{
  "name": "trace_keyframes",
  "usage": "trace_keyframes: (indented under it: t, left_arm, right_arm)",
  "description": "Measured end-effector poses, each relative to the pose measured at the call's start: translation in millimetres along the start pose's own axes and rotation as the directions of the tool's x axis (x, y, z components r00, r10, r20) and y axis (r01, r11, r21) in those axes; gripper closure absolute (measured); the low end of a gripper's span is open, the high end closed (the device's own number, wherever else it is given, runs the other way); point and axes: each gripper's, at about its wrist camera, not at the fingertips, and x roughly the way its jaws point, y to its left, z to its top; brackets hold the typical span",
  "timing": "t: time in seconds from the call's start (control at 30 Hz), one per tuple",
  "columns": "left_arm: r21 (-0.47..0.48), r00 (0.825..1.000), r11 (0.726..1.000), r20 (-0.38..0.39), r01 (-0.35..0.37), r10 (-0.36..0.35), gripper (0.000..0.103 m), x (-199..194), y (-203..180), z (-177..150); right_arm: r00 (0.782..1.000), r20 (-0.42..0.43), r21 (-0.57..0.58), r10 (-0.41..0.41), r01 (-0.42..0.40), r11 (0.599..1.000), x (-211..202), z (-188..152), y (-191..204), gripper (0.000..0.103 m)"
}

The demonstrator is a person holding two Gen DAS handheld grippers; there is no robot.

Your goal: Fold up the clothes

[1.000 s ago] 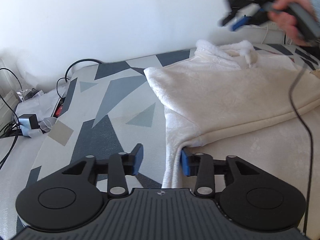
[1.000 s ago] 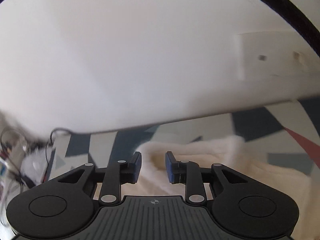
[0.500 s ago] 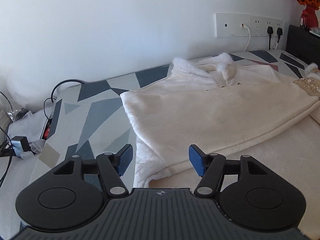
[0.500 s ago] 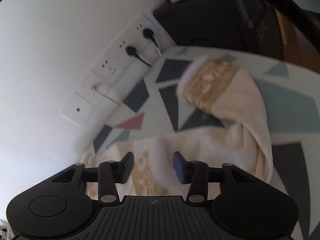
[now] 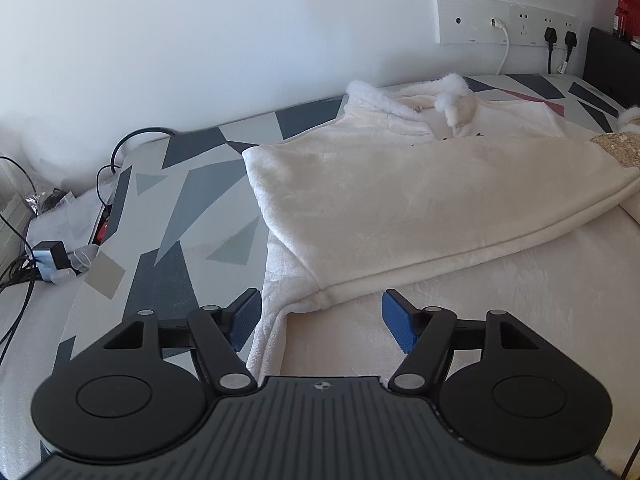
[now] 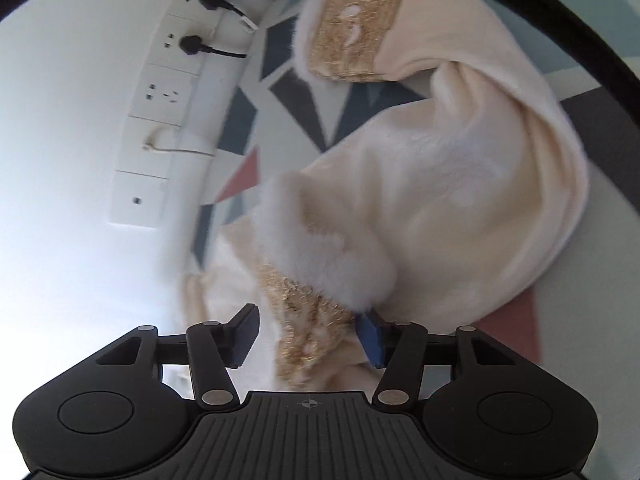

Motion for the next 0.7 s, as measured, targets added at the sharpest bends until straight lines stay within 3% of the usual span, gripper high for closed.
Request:
trace_keyframes:
  t: [0.1, 0.13, 0.23, 0.33, 0.4, 0.5, 0.6, 0.7]
  left_arm:
    - [0.0, 1.0, 1.0, -0.003, 0.002, -0.002, 0.035, -0.1, -2.6, -0.7]
    - [0.004, 1.0, 1.0, -0.004, 0.003, -0.003, 0.035, -0.1, -4.0, -0.9]
    - [0.024, 1.0, 1.0, -0.002, 0.011, -0.011, 0.035, -0.4, -7.4, -0.6]
    - [0.021, 1.0, 1.0, -0.001, 0.01, -0.01, 0.035, -0.1, -6.5, -0.2]
    - [0.014, 1.0, 1.0, -0.003, 0.011, -0.011, 0.035, -0.1, -5.3, -1.0]
    - [0.005, 1.0, 1.0, -0.007, 0.013, -0.013, 0.035, 0.0, -3.8, -2.5]
    - [0.006, 1.0, 1.0, -0.006, 0.015, -0.015, 0.035, -0.3, -3.7, -3.3]
    - [0.005, 1.0, 1.0, -0.005, 0.022, -0.022, 0.034, -0.1, -3.5, -3.4]
  right_arm:
    - [0.997, 0.073, -0.126, -0.023, 0.032, 0.992, -3.5, 0.3, 25.2, 0.086]
    - [0.995, 0.096, -0.191, -0.023, 0.041, 0.981, -4.2, -2.6, 36.6, 0.09]
    - [0.994, 0.085, -0.428, 0.073, -0.03, 0.903, -9.0, -21.5, 75.6, 0.092]
    - [0.992, 0.08, -0.637, 0.1, -0.026, 0.77, -15.6, -38.4, 102.9, 0.092]
    - [0.993, 0.1, -0.664, 0.058, 0.023, 0.748, -11.8, -36.6, 98.6, 0.092]
    - [0.977, 0.183, -0.669, -0.111, 0.206, 0.714, 8.0, -31.6, 77.8, 0.092]
    - [0.956, 0.231, -0.716, -0.183, 0.294, 0.633, 17.1, -50.0, 68.7, 0.092]
    - [0.952, 0.276, -0.815, -0.131, 0.304, 0.492, 18.3, -82.2, 88.5, 0.092]
